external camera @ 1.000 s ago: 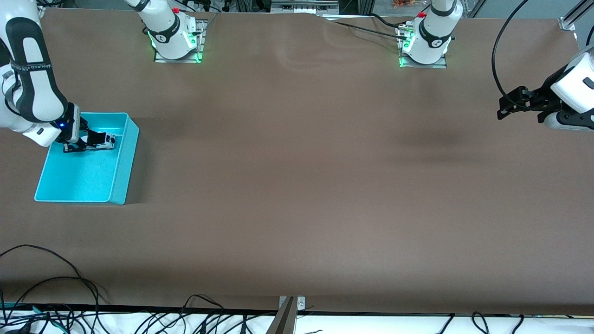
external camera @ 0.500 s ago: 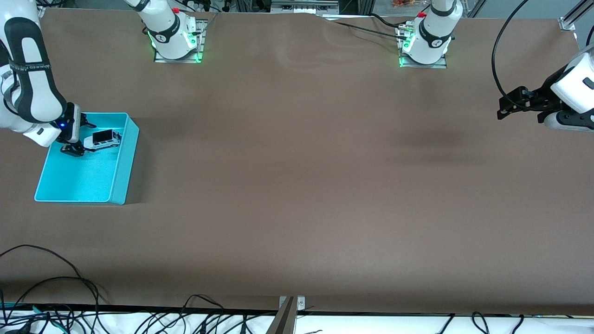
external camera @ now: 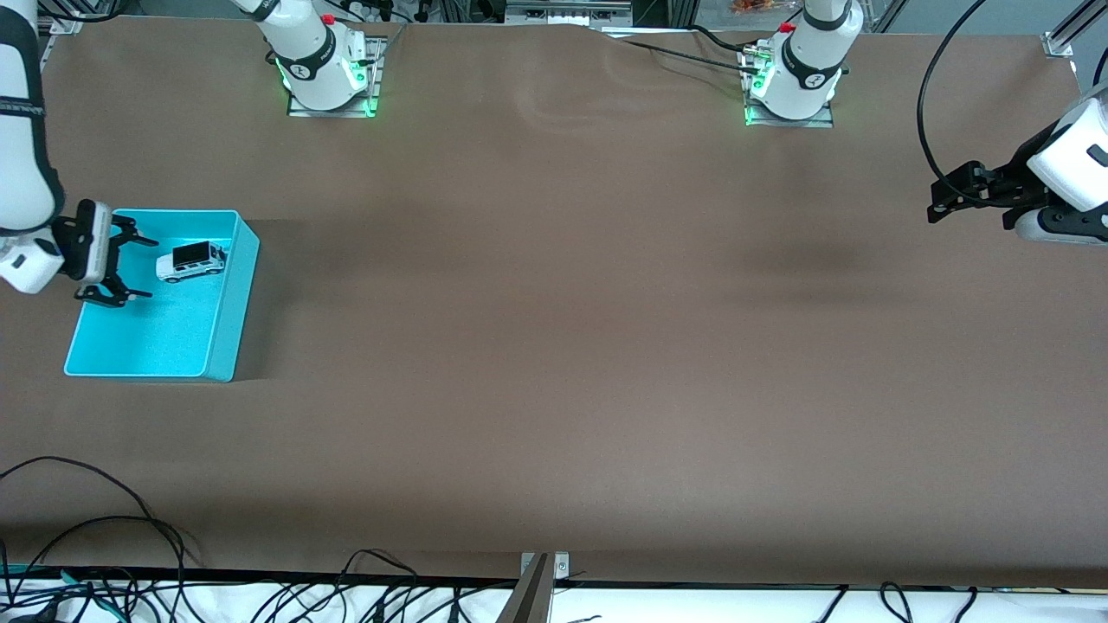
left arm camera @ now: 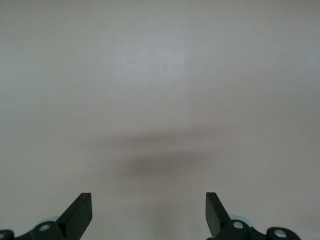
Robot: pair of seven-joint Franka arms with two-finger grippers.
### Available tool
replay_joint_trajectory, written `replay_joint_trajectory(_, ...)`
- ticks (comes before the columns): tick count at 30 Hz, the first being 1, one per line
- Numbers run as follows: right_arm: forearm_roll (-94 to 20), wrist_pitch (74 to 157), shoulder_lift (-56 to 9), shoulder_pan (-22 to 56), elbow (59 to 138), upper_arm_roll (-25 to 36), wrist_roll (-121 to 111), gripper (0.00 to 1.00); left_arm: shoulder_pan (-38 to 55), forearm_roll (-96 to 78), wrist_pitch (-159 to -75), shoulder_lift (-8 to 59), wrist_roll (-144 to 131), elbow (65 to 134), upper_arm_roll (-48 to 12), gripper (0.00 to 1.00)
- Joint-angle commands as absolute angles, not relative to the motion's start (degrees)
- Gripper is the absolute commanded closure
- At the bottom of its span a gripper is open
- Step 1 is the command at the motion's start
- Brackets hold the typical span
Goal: Wind and store white jeep toy
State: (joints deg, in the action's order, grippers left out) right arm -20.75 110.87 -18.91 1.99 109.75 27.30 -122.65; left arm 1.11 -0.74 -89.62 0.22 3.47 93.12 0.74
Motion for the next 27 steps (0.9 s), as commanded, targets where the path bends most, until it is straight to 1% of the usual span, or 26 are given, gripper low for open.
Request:
replay_joint_trajectory(1, -21.09, 104.60, -18.90, 2.98, 104.25, 27.25, -114.80, 0.00, 0.79, -2.11, -88.33, 1.05, 2.99, 91.14, 0.62, 0.00)
replay_joint_trajectory(8, -20.83, 95.72, -18.81, 3.95, 97.30, 27.25, -99.68, 0.00, 0.79, -2.11, -88.33, 1.05, 2.99, 91.14, 0.62, 0.00)
replay_joint_trajectory(14, -19.25, 92.47, -18.81, 5.80, 92.03, 27.25, -88.00, 0.00, 0.79, -2.11, -88.33, 1.05, 3.08, 91.14, 0.62, 0.00)
replay_joint_trajectory(23, -16.88, 87.98, -17.23, 8.88, 87.54, 27.16, -66.03, 0.00, 0.79, -2.11, -88.33, 1.14, 2.99, 91.14, 0.62, 0.00)
replay_joint_trajectory(27, -16.79, 87.54, -17.23, 9.93, 85.96, 27.16, -58.46, 0.00, 0.88, -2.11, -88.33, 1.05, 2.99, 91.14, 0.62, 0.00)
